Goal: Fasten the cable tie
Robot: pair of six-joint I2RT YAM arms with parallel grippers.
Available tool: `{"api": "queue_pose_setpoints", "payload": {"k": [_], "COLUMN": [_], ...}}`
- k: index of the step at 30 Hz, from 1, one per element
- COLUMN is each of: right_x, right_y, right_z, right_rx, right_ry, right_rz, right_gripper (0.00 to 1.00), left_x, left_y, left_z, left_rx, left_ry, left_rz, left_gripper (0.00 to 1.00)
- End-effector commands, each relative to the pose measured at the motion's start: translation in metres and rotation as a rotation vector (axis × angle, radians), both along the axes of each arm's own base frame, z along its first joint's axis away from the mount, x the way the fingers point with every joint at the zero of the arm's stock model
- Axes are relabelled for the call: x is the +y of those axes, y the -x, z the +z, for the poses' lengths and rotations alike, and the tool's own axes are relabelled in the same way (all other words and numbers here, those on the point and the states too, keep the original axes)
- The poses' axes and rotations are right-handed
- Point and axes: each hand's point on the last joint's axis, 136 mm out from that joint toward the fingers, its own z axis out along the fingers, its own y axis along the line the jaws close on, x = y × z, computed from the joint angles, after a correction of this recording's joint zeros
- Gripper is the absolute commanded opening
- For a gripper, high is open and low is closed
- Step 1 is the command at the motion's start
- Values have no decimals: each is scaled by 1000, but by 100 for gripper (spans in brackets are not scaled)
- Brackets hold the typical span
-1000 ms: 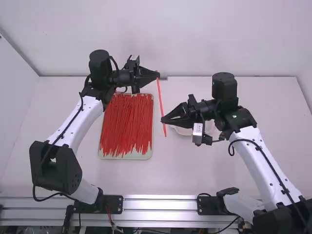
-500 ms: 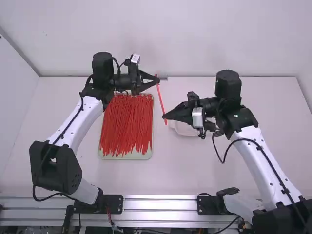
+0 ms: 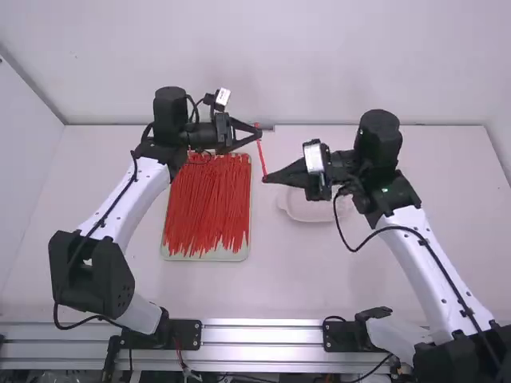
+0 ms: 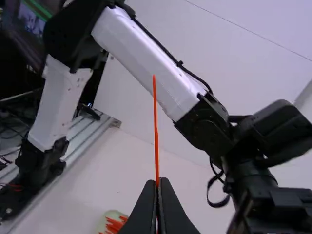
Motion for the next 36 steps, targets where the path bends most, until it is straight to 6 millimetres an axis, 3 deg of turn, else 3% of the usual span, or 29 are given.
{"api": "queue_pose_setpoints", "payload": {"k": [1,5,9,12,15,19,25,36], "right_x": [-2,2,4,6,6,6,9,8], "right_y": [15,-2,-20,-44,-55,-76,-79,-75], "right_z": [9,14,31,45,47,28,1,-4], "right_rx": [-30,99,254,421,516,716,934,1138], "right_ry": [-18,13,2,-50,-67,-35,72,129], "right_rz": [88,-17,-117,-232,-247,-253,-160,-127], "right_gripper": [0,0,0,0,0,0,0,0], "left_x": [1,0,1,1,3,0,1,1], "left_y": [-6,-6,-7,-8,-11,-10,-10,-10], "left_z": [14,17,17,21,29,48,64,59], "left_rx": [-155,-365,-478,-614,-723,-904,-1097,-1401], "left_ry": [-24,-73,-105,-130,-142,-137,-151,-257], "left_rz": [8,-14,-23,-32,-25,-20,-7,-35], "left_gripper": [2,2,2,2,2,2,2,2]}}
